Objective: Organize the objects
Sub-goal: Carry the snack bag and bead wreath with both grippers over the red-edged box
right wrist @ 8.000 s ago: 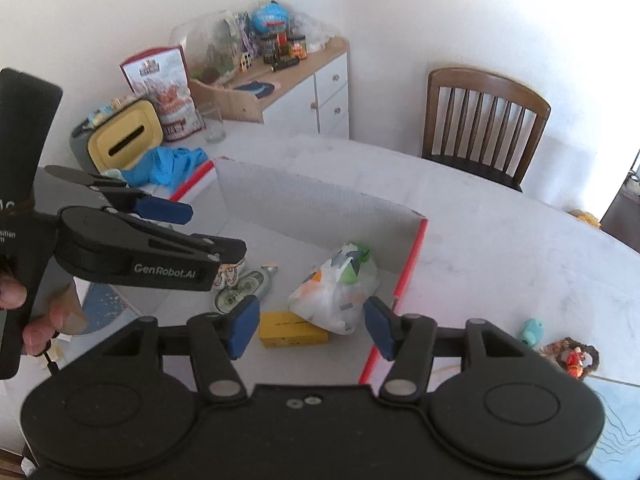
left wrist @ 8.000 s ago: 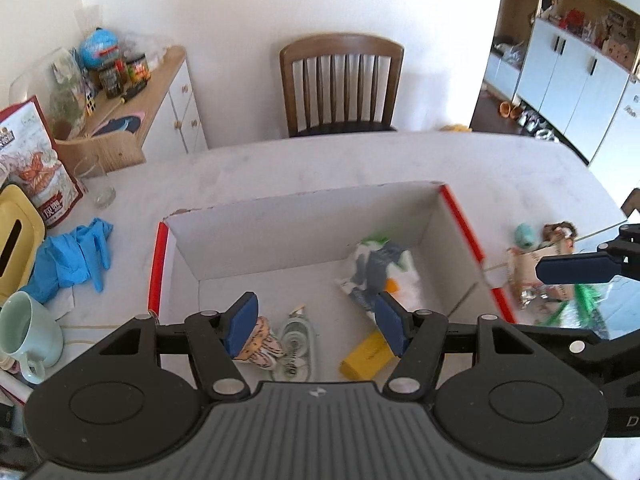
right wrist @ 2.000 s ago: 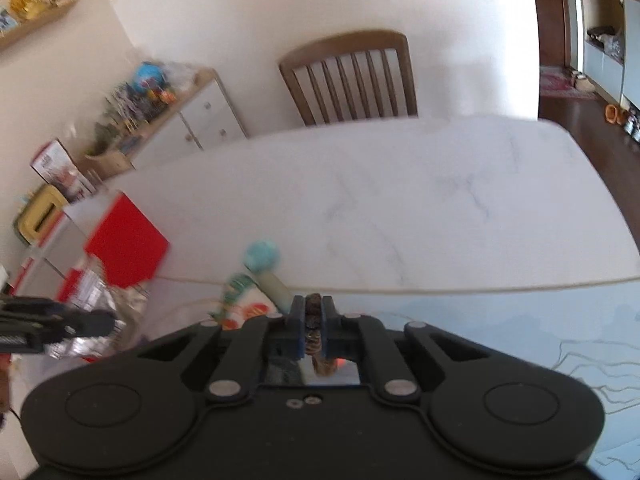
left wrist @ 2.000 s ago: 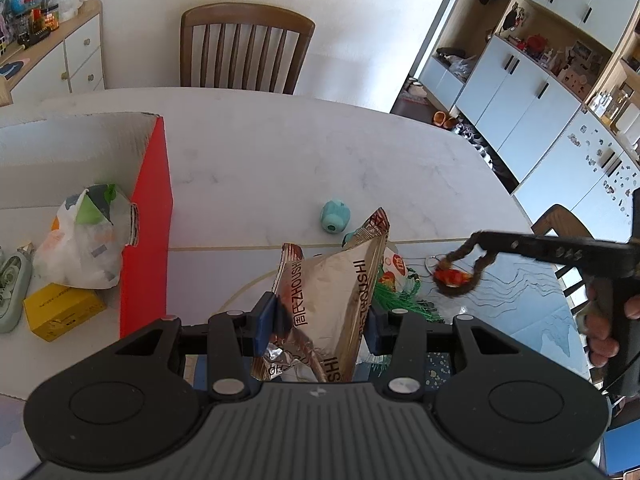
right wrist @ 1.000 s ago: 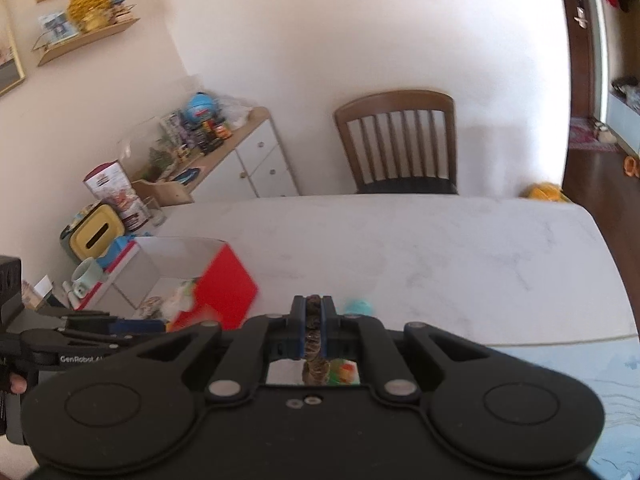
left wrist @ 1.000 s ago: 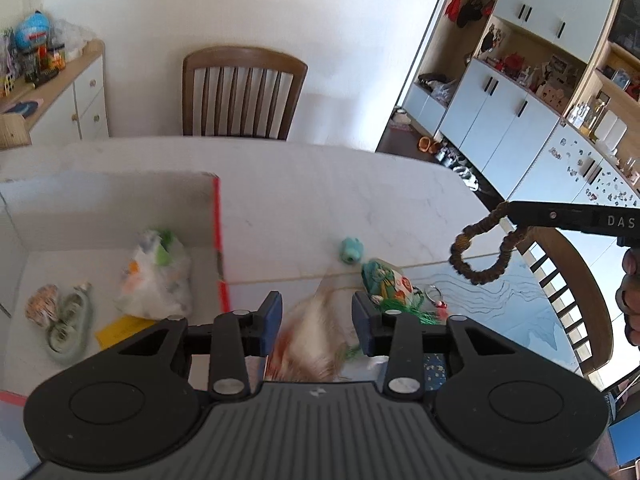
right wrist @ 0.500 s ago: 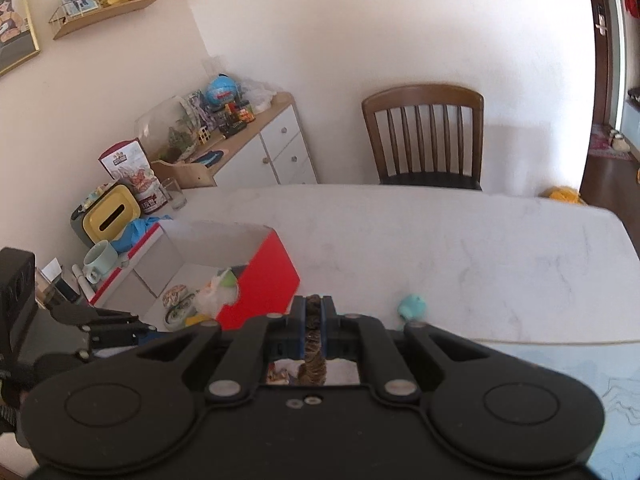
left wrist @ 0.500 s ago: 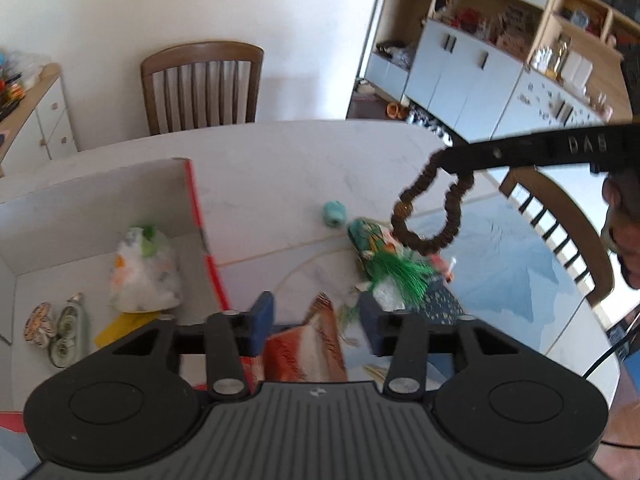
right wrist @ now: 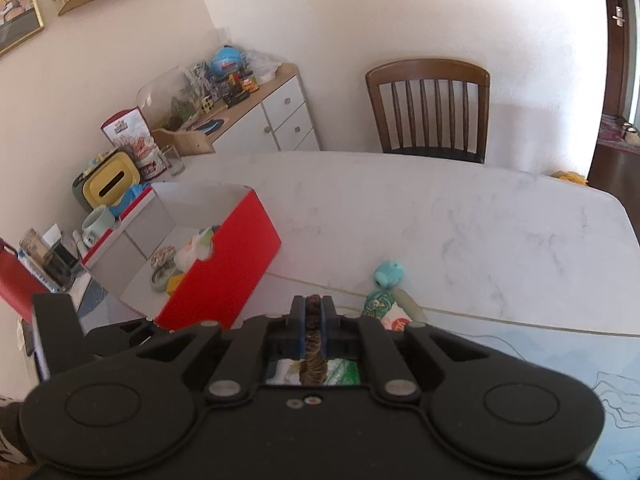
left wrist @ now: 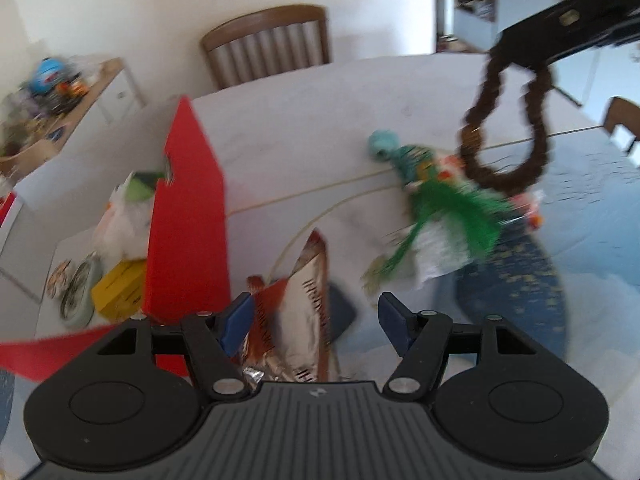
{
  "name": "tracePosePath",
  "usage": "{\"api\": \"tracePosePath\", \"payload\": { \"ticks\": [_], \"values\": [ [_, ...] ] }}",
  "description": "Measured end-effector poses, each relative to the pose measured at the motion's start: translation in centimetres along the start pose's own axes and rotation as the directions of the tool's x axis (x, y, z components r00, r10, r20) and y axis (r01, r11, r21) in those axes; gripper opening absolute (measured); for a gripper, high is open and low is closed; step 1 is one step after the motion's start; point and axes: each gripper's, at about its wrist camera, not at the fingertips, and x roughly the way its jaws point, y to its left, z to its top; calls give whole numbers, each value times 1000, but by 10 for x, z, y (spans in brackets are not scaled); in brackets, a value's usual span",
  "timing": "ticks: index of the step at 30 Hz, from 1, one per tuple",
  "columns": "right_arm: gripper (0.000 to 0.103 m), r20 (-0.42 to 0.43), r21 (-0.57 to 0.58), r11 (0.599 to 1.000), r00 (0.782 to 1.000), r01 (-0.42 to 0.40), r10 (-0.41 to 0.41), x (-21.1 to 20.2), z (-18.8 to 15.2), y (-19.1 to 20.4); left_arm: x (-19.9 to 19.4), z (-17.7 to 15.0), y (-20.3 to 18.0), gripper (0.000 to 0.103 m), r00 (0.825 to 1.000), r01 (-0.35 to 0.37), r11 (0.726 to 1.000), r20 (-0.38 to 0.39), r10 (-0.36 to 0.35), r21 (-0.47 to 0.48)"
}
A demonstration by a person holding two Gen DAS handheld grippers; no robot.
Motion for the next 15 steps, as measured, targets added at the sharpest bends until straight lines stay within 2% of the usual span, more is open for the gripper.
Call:
{"api": "tracePosePath", "payload": {
  "ticks": [5,9,15],
  "values": [
    [6,-24,-23,999,999,-23,23,4,-2,-6,19,-9,4,66,997,-65,997,-37,63,-40],
    [6,-39,-33,999,999,-39,38,7,-4,-10,24,-12,6,44,994,-105,993,-41,103,-46],
    [6,-45,-34,998,998,-48,46,8,-5,-13,18,-15,11,37,993,-117,990,-17,116,-72]
  ]
}}
